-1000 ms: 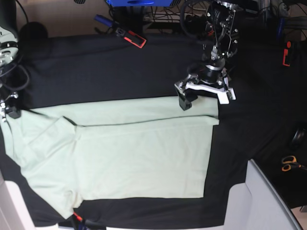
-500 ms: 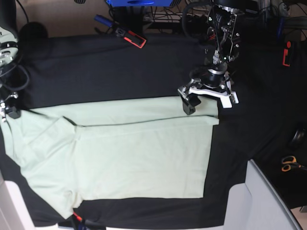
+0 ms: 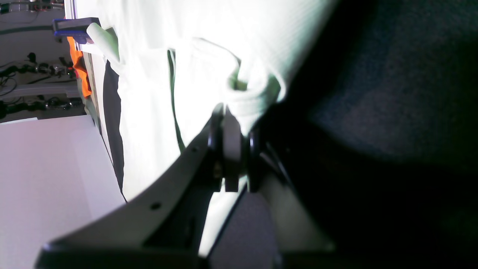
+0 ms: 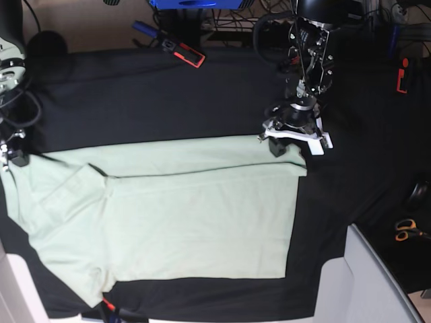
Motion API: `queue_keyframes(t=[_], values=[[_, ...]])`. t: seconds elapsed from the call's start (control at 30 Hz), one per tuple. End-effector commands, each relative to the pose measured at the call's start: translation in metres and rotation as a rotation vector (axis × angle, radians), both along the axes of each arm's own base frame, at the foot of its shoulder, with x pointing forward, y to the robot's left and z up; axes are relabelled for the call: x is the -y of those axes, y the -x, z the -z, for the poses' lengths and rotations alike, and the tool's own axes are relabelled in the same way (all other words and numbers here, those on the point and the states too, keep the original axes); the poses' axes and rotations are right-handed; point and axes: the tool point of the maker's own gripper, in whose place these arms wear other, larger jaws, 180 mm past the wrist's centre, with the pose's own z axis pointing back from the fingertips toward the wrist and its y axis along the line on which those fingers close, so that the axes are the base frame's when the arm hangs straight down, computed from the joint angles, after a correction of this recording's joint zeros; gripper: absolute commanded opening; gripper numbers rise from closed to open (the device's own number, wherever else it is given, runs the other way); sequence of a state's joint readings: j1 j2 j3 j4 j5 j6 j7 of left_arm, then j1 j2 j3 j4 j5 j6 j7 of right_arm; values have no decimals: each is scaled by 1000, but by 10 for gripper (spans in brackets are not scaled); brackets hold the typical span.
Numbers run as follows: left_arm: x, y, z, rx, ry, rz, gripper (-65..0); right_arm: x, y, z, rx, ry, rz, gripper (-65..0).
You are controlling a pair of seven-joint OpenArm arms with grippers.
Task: Fold the T-shirt properly
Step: 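Lower the left gripper onto the folded edge corner and grasp it, then drag the shirt toward the robot base with both grippers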
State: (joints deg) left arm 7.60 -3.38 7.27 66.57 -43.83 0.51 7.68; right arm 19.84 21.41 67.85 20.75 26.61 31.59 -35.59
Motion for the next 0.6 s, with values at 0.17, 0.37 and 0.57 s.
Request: queue_keyframes(t=[0.17,0.37,0.57], values=[[4,2,4,-28,19,5,-564,15,-9,-15,45,32,13,-650],[5,4,7,-35,21,3,-650,13,-10,-15,46,29,11,-650],[4,9,-2,-14,17,9,-650,14,0,-11,25,22,-4,-650]])
